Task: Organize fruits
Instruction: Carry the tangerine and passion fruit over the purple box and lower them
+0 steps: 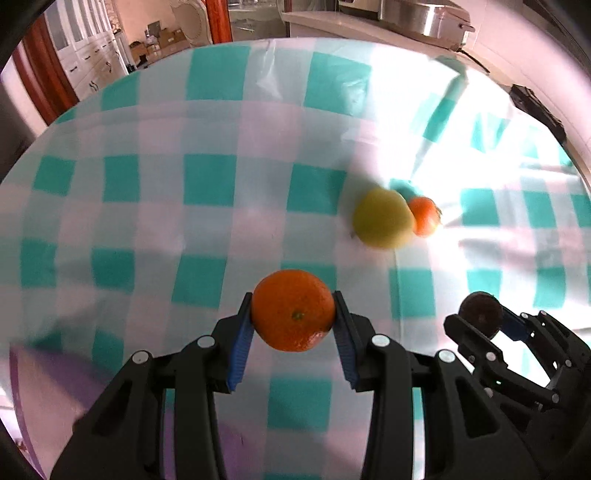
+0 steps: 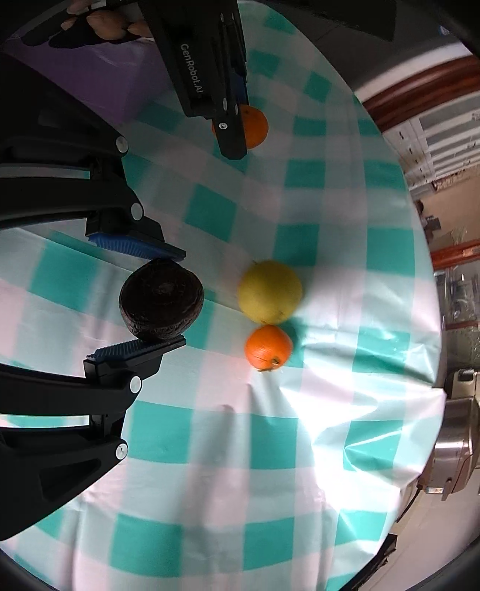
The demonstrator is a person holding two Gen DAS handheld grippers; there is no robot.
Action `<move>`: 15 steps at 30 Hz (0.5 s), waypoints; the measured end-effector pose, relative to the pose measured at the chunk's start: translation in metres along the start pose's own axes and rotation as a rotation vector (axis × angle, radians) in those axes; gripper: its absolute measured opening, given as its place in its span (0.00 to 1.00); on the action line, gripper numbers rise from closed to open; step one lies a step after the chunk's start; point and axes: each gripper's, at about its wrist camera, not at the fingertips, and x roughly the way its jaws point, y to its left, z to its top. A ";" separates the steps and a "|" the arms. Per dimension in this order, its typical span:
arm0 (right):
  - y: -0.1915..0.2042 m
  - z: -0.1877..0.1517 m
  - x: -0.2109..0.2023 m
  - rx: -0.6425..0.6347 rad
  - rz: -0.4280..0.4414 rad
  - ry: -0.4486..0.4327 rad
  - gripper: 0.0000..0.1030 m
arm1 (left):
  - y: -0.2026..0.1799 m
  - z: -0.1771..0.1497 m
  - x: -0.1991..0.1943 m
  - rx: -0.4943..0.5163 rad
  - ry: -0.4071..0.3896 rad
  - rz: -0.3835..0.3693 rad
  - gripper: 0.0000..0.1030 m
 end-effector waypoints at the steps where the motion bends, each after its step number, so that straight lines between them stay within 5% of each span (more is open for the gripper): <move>1: 0.000 -0.005 -0.004 -0.003 0.006 -0.002 0.40 | -0.002 -0.011 -0.009 -0.004 -0.004 0.006 0.40; 15: 0.010 -0.075 -0.107 -0.083 0.066 -0.038 0.40 | -0.081 -0.149 -0.086 -0.035 -0.040 0.059 0.40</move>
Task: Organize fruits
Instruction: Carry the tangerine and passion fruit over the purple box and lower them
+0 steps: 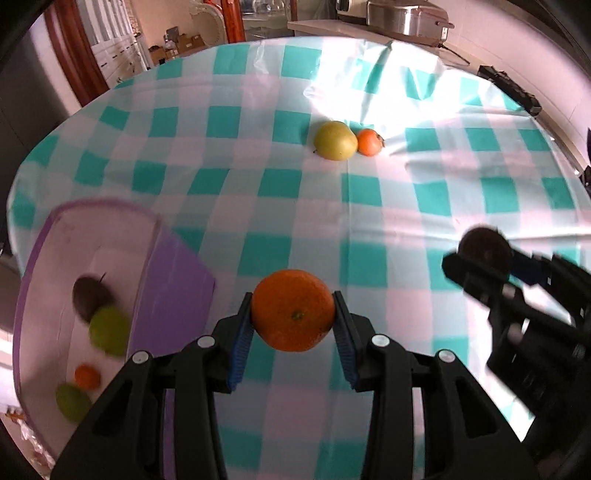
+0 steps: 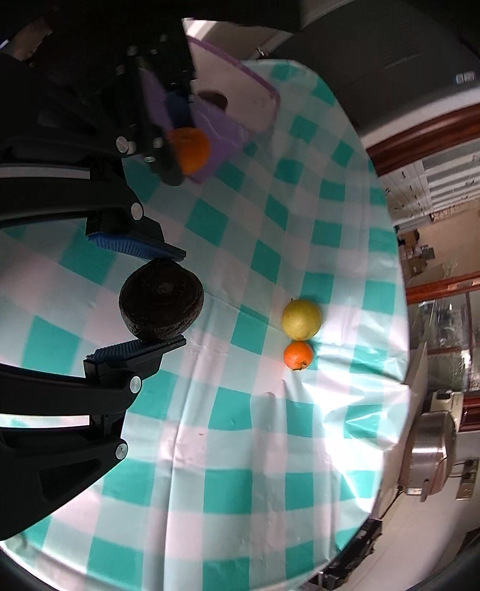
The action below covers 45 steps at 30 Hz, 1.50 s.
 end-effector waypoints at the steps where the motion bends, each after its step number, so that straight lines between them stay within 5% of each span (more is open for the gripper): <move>1: 0.003 -0.002 -0.012 -0.015 0.009 -0.004 0.40 | -0.001 -0.006 -0.007 -0.002 -0.005 0.000 0.40; 9: 0.029 -0.018 -0.111 -0.287 0.043 -0.047 0.40 | -0.014 -0.049 -0.093 0.010 -0.083 0.019 0.40; 26: 0.007 -0.036 -0.233 -0.365 0.057 -0.182 0.40 | -0.054 -0.061 -0.198 0.145 -0.264 -0.013 0.40; 35: -0.013 -0.059 -0.201 -0.364 0.032 -0.093 0.40 | -0.040 -0.073 -0.178 0.181 -0.216 -0.060 0.40; 45: 0.047 -0.028 -0.123 -0.468 0.136 0.038 0.40 | 0.049 -0.065 -0.137 -0.021 -0.186 -0.013 0.40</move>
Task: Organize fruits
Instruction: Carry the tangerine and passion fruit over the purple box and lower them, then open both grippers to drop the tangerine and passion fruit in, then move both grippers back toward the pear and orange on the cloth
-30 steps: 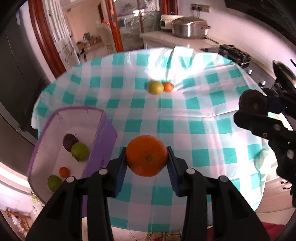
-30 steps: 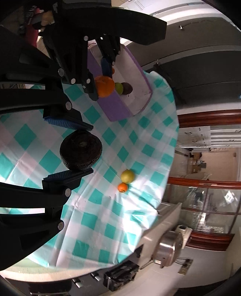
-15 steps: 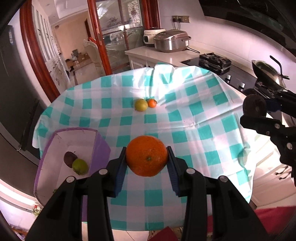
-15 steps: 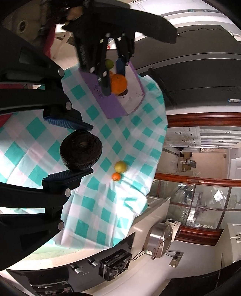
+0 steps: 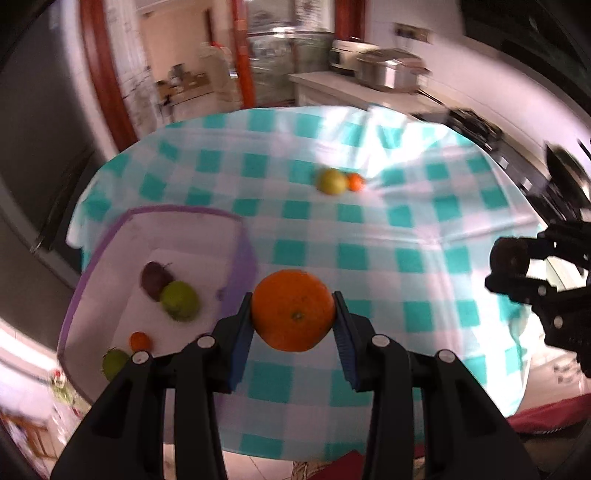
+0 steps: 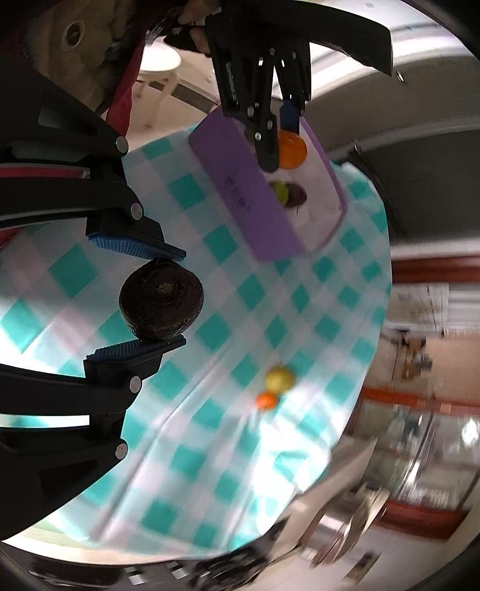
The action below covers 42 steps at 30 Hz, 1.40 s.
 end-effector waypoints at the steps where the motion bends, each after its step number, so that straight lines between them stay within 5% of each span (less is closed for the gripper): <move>1: 0.006 0.009 0.006 -0.017 0.017 -0.001 0.40 | 0.009 0.000 0.001 -0.020 -0.004 0.010 0.40; 10: 0.098 0.130 0.087 -0.243 0.213 -0.033 0.40 | 0.116 -0.001 0.025 -0.272 0.005 0.146 0.40; 14: 0.134 0.165 0.139 -0.319 0.280 0.024 0.40 | 0.159 -0.004 0.053 -0.387 0.071 0.209 0.40; 19: 0.148 0.176 0.208 -0.310 0.301 0.157 0.40 | 0.206 -0.015 0.095 -0.529 0.176 0.252 0.40; 25: 0.153 0.151 0.267 -0.354 0.279 0.365 0.40 | 0.231 -0.024 0.138 -0.558 0.304 0.312 0.40; 32: 0.171 0.138 0.281 -0.467 0.248 0.410 0.46 | 0.240 -0.039 0.172 -0.539 0.429 0.361 0.41; 35: 0.168 0.139 0.275 -0.462 0.292 0.380 0.69 | 0.241 -0.039 0.172 -0.530 0.423 0.372 0.60; 37: 0.165 0.142 0.265 -0.456 0.314 0.330 0.70 | 0.240 -0.032 0.168 -0.501 0.400 0.412 0.73; 39: 0.150 0.153 0.246 -0.394 0.367 0.244 0.70 | 0.238 -0.016 0.158 -0.461 0.337 0.488 0.74; 42: 0.103 0.171 0.202 -0.231 0.412 0.016 0.70 | 0.230 0.029 0.130 -0.435 0.139 0.607 0.86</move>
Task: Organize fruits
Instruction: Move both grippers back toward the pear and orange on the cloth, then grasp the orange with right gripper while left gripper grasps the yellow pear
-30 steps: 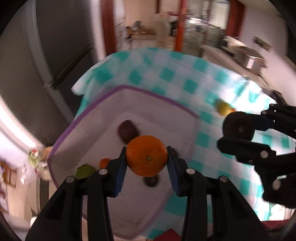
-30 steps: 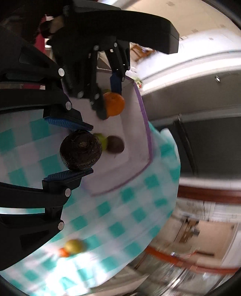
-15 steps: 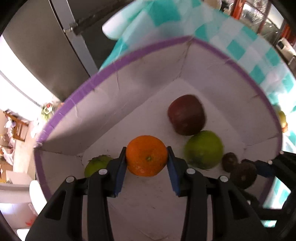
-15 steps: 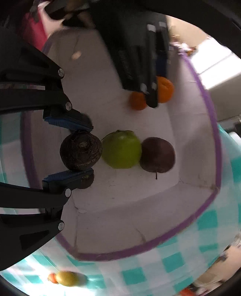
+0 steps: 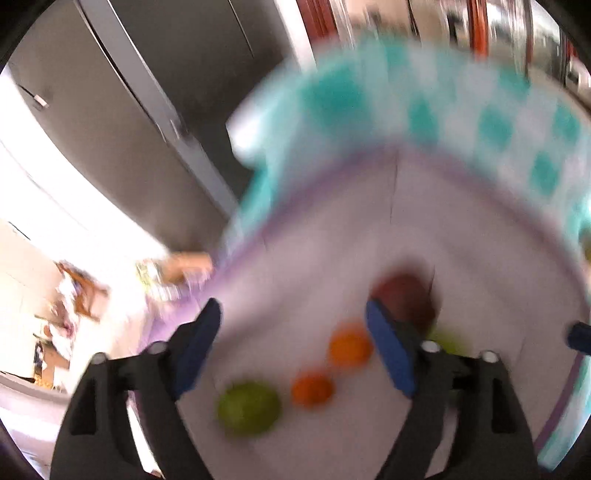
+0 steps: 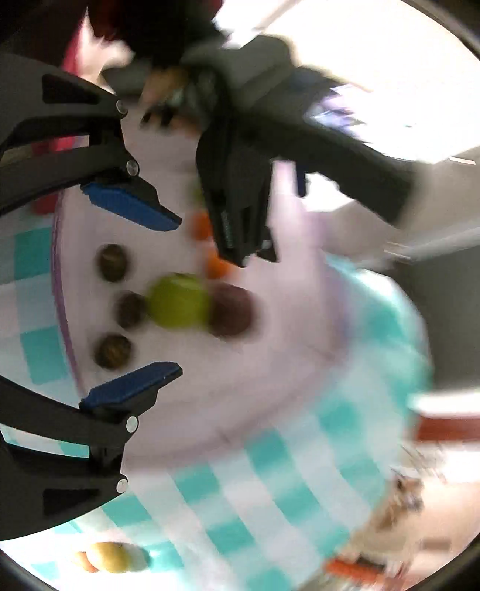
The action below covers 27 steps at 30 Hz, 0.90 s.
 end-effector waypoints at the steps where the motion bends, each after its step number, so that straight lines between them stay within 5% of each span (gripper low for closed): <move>1: -0.015 -0.001 -0.021 0.052 -0.022 -0.082 0.71 | -0.004 0.013 -0.013 -0.015 -0.061 -0.014 0.92; 3: -0.063 -0.012 -0.056 0.200 -0.139 -0.207 0.77 | -0.025 0.042 -0.040 -0.023 -0.175 -0.099 0.95; 5: -0.121 -0.039 -0.072 0.364 -0.310 -0.231 0.78 | -0.063 0.065 -0.060 0.015 -0.225 -0.236 0.98; 7: -0.180 -0.074 -0.072 0.500 -0.473 -0.168 0.78 | -0.114 0.078 -0.067 0.078 -0.179 -0.416 0.98; 10: -0.243 -0.112 -0.057 0.582 -0.596 -0.040 0.70 | -0.189 0.076 -0.058 0.155 -0.041 -0.626 0.98; 13: -0.282 -0.145 -0.035 0.558 -0.648 0.068 0.66 | -0.256 0.050 -0.045 0.247 0.057 -0.687 0.98; 17: -0.297 -0.154 -0.008 0.495 -0.629 0.107 0.63 | -0.295 0.026 -0.015 0.303 0.121 -0.695 0.98; 27: -0.328 -0.150 0.003 0.456 -0.531 0.050 0.62 | -0.322 -0.004 0.032 0.371 0.218 -0.687 0.98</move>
